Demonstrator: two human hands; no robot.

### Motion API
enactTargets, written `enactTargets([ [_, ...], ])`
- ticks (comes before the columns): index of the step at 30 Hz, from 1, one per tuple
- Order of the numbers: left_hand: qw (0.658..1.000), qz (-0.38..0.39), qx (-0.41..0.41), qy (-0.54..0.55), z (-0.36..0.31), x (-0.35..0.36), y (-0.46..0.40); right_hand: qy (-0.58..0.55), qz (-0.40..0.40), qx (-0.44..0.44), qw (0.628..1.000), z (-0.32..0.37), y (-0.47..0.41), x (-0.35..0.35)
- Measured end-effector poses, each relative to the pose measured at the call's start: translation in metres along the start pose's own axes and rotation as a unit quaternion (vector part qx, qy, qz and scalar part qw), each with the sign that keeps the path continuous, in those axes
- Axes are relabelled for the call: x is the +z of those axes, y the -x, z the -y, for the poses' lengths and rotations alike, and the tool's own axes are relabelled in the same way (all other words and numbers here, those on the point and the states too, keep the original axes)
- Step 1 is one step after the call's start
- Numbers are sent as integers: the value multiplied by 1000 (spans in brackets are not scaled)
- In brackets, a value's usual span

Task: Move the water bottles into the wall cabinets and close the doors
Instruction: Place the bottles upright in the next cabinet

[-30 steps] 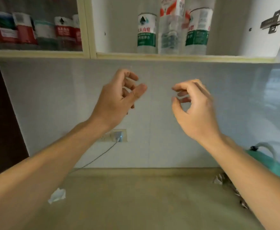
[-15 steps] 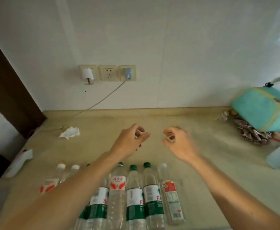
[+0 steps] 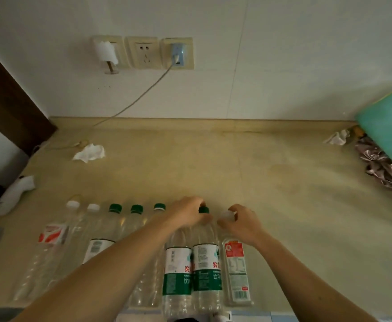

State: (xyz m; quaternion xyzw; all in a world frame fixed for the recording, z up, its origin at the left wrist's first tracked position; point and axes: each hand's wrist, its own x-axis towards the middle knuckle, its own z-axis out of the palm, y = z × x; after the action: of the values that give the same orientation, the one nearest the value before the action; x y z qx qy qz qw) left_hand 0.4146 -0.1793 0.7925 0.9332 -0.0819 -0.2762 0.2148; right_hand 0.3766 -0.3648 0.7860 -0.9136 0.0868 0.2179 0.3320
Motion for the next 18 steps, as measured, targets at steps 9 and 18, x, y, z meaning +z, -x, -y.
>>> enactTargets([
  [9, 995, -18, -11, 98, -3, -9, -15, -155, -15, -1, 988, 2, -7, -23],
  [18, 954, -129, 25, 270, -30, -56, -6, -145, -148, -108, 972, 25, -2, -86],
])
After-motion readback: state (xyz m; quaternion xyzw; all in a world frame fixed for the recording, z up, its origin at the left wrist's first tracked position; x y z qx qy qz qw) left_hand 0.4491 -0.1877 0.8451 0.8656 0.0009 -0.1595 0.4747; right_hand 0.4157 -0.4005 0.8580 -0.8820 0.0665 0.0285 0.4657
